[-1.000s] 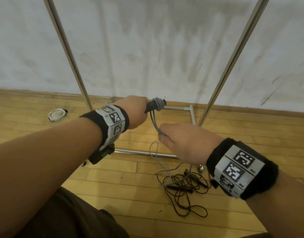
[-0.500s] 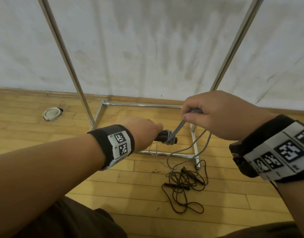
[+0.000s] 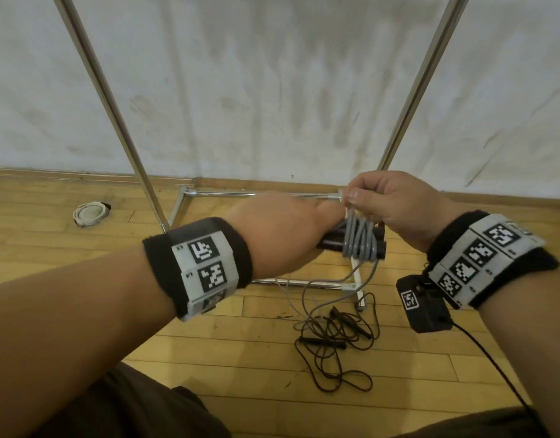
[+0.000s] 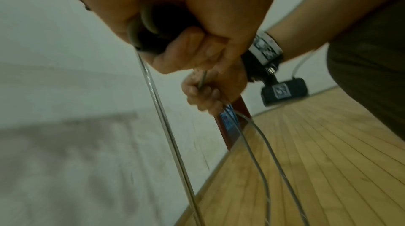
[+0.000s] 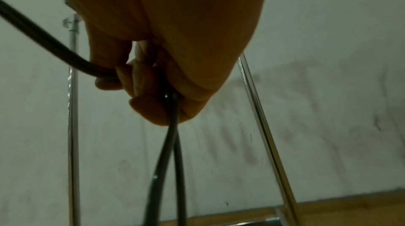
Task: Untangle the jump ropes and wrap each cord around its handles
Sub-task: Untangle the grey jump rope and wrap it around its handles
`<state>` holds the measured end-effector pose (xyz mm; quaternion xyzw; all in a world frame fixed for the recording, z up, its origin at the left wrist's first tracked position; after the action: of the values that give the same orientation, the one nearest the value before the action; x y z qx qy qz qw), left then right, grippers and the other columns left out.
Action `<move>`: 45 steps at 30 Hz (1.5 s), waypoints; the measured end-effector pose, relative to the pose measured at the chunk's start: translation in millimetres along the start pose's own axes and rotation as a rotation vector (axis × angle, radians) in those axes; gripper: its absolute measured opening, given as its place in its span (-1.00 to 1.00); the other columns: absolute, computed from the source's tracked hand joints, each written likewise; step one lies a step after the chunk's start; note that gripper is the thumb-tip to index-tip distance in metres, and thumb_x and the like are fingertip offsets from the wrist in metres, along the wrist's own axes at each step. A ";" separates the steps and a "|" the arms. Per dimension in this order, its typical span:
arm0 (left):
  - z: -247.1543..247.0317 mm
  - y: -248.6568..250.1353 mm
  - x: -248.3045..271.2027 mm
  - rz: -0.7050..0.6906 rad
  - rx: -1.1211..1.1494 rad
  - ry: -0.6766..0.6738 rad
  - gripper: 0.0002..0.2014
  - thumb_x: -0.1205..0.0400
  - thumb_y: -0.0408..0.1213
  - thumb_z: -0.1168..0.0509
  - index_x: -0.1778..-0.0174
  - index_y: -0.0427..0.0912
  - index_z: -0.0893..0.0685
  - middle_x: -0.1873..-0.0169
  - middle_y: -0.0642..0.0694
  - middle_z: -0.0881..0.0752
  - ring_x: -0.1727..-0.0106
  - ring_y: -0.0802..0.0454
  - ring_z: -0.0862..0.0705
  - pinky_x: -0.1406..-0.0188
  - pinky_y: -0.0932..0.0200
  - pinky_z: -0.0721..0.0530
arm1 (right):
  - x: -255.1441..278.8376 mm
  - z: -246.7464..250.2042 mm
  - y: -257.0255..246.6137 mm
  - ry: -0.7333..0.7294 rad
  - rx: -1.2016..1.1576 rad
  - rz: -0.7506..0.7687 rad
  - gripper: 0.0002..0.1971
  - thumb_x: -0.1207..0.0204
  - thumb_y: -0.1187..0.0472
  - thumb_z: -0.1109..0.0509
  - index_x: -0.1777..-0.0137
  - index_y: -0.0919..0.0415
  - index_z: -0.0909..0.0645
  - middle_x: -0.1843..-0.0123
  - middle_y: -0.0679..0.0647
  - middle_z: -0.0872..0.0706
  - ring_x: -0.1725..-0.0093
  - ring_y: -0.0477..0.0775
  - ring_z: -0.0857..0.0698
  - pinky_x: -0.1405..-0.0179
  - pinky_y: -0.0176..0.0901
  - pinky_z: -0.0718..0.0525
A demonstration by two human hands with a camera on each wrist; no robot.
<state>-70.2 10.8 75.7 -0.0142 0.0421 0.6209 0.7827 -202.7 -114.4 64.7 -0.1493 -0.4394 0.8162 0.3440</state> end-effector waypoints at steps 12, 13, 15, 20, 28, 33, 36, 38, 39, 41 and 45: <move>1.9 -75.2 -18.0 0.476 0.078 0.097 -0.88 -0.80 -0.25 -0.22 -0.04 -0.01 -0.38 0.35 0.03 -0.50 0.42 0.09 -0.48 0.53 0.13 -0.28 | 6.5 -74.8 -11.0 -0.064 0.107 -0.071 -0.58 -0.84 0.02 -0.06 0.10 0.19 -0.64 0.38 -0.03 -0.56 0.42 0.01 -0.48 0.35 -0.08 -0.42; -1.5 -78.7 -17.6 0.502 0.036 0.060 -0.88 -0.80 -0.26 -0.21 -0.06 -0.01 -0.37 0.34 0.01 -0.50 0.42 0.07 -0.48 0.53 0.13 -0.28 | 8.0 -77.0 -17.5 -0.086 0.203 -0.026 -0.60 -0.84 0.00 -0.07 0.09 0.15 -0.64 0.34 -0.04 -0.59 0.39 -0.01 -0.52 0.35 -0.08 -0.43; -10.0 -80.0 -16.6 0.514 -0.053 -0.031 -0.86 -0.80 -0.28 -0.21 -0.09 -0.01 -0.34 0.32 -0.01 -0.49 0.41 0.04 -0.48 0.53 0.12 -0.28 | 12.3 -79.8 -30.8 -0.143 0.422 0.060 -0.67 -0.82 -0.03 -0.12 0.08 0.08 -0.59 0.25 -0.04 -0.63 0.30 -0.04 -0.57 0.37 -0.12 -0.41; -35.3 -64.3 -12.6 0.384 -0.178 -0.177 -0.78 -0.79 -0.31 -0.23 -0.07 0.08 -0.32 0.30 0.07 -0.50 0.40 0.11 -0.45 0.53 0.14 -0.28 | 16.3 -61.2 -49.9 -0.198 0.771 0.185 -0.76 -0.79 -0.04 -0.19 0.06 -0.04 -0.61 0.29 -0.13 -0.58 0.31 -0.14 -0.53 0.41 -0.24 -0.34; -50.9 -34.7 -2.5 0.082 -0.211 -0.288 -0.80 -0.85 -0.17 -0.19 -0.38 0.03 -0.44 0.24 0.08 -0.50 0.41 0.09 -0.44 0.50 0.12 -0.32 | 9.4 -28.7 -38.7 -0.173 0.623 0.172 -0.75 -0.58 -0.18 -0.39 0.09 -0.05 -0.76 0.18 -0.09 -0.75 0.13 -0.12 -0.67 0.11 -0.05 -0.66; -45.1 -23.4 4.1 -0.087 -0.264 -0.336 -0.71 -0.87 -0.06 -0.15 -0.51 0.06 -0.36 -0.04 0.04 -0.65 0.14 -0.05 -0.69 0.24 -0.02 -0.73 | 8.9 -26.6 -21.7 -0.327 0.406 0.030 -0.78 -0.56 -0.17 -0.49 -0.07 -0.09 -0.72 0.30 -0.08 -0.78 0.44 -0.13 -0.64 0.47 -0.23 -0.57; -37.7 -23.8 4.9 -0.119 -0.264 -0.269 -0.72 -0.86 0.00 -0.12 -0.46 0.05 -0.36 0.00 0.09 -0.59 0.17 0.01 -0.58 0.26 0.04 -0.61 | 14.8 -32.6 -11.2 -0.541 0.127 -0.096 -0.66 -0.68 -0.08 -0.33 -0.32 0.05 -0.69 0.55 0.01 -0.59 0.62 -0.04 -0.45 0.54 -0.15 -0.43; -31.9 -26.4 4.2 -0.107 -0.267 -0.205 -0.76 -0.83 0.01 -0.13 -0.36 0.05 -0.41 0.09 0.14 -0.48 0.20 0.02 -0.52 0.30 0.06 -0.51 | 17.1 -34.7 -8.4 -0.585 -0.040 -0.098 -0.62 -0.70 -0.04 -0.27 -0.31 0.17 -0.72 0.60 0.11 -0.43 0.66 -0.02 -0.35 0.54 -0.12 -0.34; -29.8 -28.5 3.5 -0.092 -0.266 -0.176 -0.78 -0.81 0.00 -0.14 -0.33 0.05 -0.43 0.10 0.14 -0.45 0.20 0.01 -0.51 0.32 0.06 -0.48 | 16.7 -34.6 -8.5 -0.569 -0.097 -0.080 -0.59 -0.67 -0.03 -0.27 -0.29 0.24 -0.72 0.59 0.17 -0.39 0.65 0.01 -0.32 0.55 -0.10 -0.28; -24.5 -33.1 1.0 -0.055 -0.240 -0.109 -0.81 -0.79 -0.04 -0.17 -0.29 0.04 -0.46 0.11 0.15 -0.44 0.19 -0.02 -0.56 0.33 0.07 -0.44 | 13.2 -34.0 -10.1 -0.506 -0.173 -0.050 -0.52 -0.60 -0.04 -0.30 -0.28 0.34 -0.72 0.52 0.18 -0.36 0.61 0.09 -0.26 0.54 -0.02 -0.15; -10.1 -43.5 -2.4 0.014 -0.149 0.188 -0.70 -0.65 -0.20 -0.37 -0.30 -0.08 -0.65 -0.12 -0.05 -0.72 -0.16 -0.20 -0.68 -0.10 -0.07 -0.57 | 6.7 -30.6 -8.2 -0.357 -0.302 -0.055 -0.51 -0.53 -0.03 -0.38 -0.19 0.41 -0.74 0.49 0.15 -0.31 0.59 0.07 -0.20 0.56 -0.06 -0.09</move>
<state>-28.9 -2.3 64.5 -0.1303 0.0689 0.6235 0.7678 -187.2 -87.9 54.5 -0.0405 -0.6143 0.7451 0.2566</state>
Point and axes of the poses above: each hand's wrist, its own x-axis away from the middle knuckle, its own z-axis out of the back of the hand, y = z × x, the point moved 4 cm from there along -x, towards the middle knuckle
